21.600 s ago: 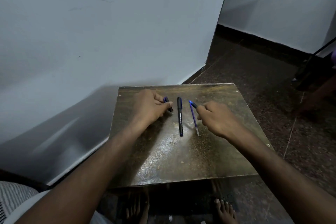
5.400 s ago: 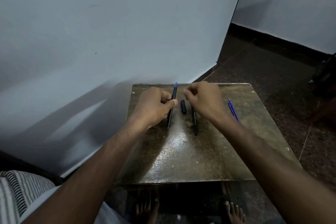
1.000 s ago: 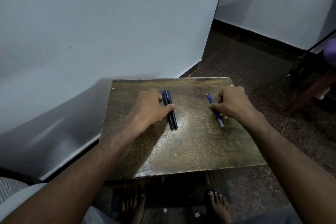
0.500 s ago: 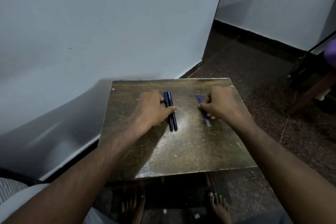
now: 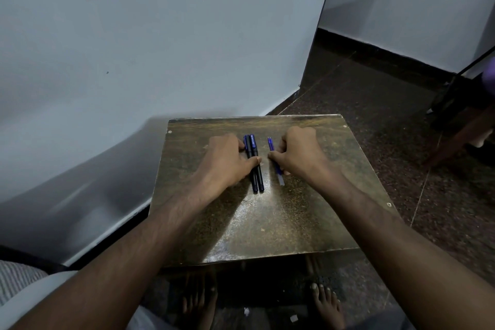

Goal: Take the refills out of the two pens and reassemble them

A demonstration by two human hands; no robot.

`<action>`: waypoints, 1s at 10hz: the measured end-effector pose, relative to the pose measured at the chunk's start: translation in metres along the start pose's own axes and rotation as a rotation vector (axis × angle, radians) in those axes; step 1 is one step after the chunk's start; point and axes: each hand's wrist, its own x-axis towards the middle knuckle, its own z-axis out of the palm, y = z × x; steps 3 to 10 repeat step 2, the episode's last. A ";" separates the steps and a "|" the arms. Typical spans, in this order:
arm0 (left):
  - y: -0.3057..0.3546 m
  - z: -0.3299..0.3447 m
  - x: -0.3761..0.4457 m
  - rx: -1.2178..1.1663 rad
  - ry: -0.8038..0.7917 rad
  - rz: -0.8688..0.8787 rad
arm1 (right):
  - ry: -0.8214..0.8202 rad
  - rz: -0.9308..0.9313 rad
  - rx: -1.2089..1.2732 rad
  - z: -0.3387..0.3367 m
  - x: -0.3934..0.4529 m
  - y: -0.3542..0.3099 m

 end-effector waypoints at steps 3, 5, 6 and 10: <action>-0.009 -0.007 -0.002 0.000 0.019 0.057 | 0.121 -0.018 -0.021 -0.008 0.002 0.008; -0.009 -0.007 -0.002 0.000 0.019 0.057 | 0.121 -0.018 -0.021 -0.008 0.002 0.008; -0.009 -0.007 -0.002 0.000 0.019 0.057 | 0.121 -0.018 -0.021 -0.008 0.002 0.008; -0.009 -0.007 -0.002 0.000 0.019 0.057 | 0.121 -0.018 -0.021 -0.008 0.002 0.008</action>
